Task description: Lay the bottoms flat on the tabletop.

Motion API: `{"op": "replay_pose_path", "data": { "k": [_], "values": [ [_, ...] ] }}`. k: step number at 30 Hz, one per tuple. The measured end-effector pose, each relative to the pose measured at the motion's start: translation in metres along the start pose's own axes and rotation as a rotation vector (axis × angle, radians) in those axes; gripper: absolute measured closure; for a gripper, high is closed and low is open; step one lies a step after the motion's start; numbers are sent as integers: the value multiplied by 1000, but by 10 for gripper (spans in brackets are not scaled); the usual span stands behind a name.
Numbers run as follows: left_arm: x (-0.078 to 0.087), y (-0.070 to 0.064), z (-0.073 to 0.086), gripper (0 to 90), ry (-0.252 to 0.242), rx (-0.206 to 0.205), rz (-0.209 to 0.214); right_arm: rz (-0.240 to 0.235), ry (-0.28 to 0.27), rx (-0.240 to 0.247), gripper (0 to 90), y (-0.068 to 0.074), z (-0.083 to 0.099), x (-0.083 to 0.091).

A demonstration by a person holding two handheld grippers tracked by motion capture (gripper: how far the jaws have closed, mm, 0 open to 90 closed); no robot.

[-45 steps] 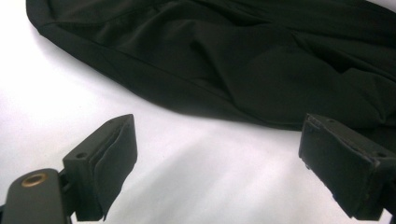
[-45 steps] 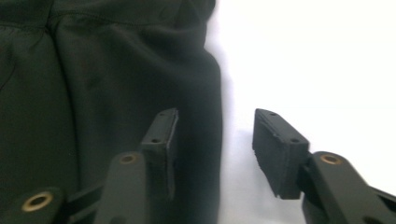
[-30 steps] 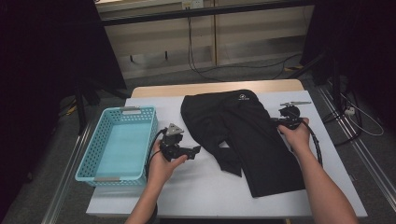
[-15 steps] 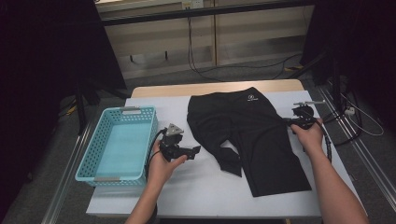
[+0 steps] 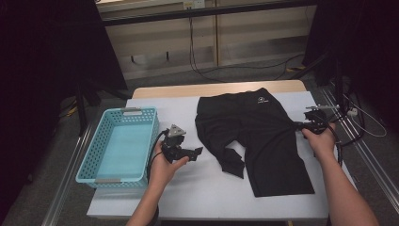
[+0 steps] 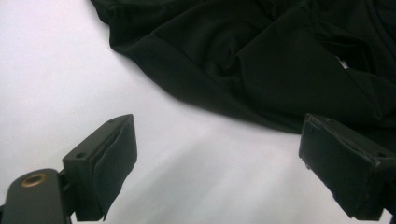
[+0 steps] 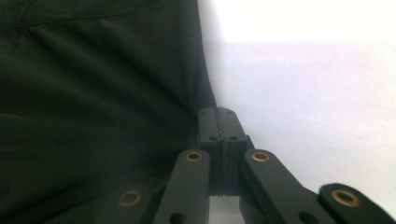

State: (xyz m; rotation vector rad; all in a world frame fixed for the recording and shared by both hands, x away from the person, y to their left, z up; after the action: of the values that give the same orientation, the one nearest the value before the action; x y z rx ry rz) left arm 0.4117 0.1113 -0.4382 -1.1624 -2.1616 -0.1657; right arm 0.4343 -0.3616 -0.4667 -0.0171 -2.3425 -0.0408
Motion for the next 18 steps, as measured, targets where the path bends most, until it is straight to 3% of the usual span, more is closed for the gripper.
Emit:
{"op": "replay_pose_path", "data": {
  "k": [6,8,12,13,14,16,18],
  "values": [
    [0,0,-1,117,-12,6,1,29,3,0,900,-8,0,1],
    [-1,1,-2,117,-2,-1,1,18,3,-34,900,-13,1,1],
    [-2,0,-3,117,2,-9,5,27,2,-19,893,-12,1,2],
    [-4,-1,-3,117,0,-4,11,4,-2,-26,763,-9,2,2],
    [-4,-1,-3,117,0,-4,11,4,-2,-26,763,-9,2,2],
    [-5,-2,-3,117,-1,-2,15,-10,-1,-45,621,-4,3,4],
    [-5,-2,-5,117,3,-16,12,8,1,-20,588,-1,4,6]
  ]
}}
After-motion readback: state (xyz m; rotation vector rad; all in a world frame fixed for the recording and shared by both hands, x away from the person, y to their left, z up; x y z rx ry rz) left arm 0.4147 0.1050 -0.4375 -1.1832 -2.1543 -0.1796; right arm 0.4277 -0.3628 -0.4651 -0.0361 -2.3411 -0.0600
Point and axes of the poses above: each handheld gripper's, and its own axes: x roughly backward along the jaws, z roughly out of its underside, y roughly to its left, the point moved 1 cm from there along -x, roughly forward along the jaws, and after that the axes turned 9 degrees about z, right-handed, at the moved point
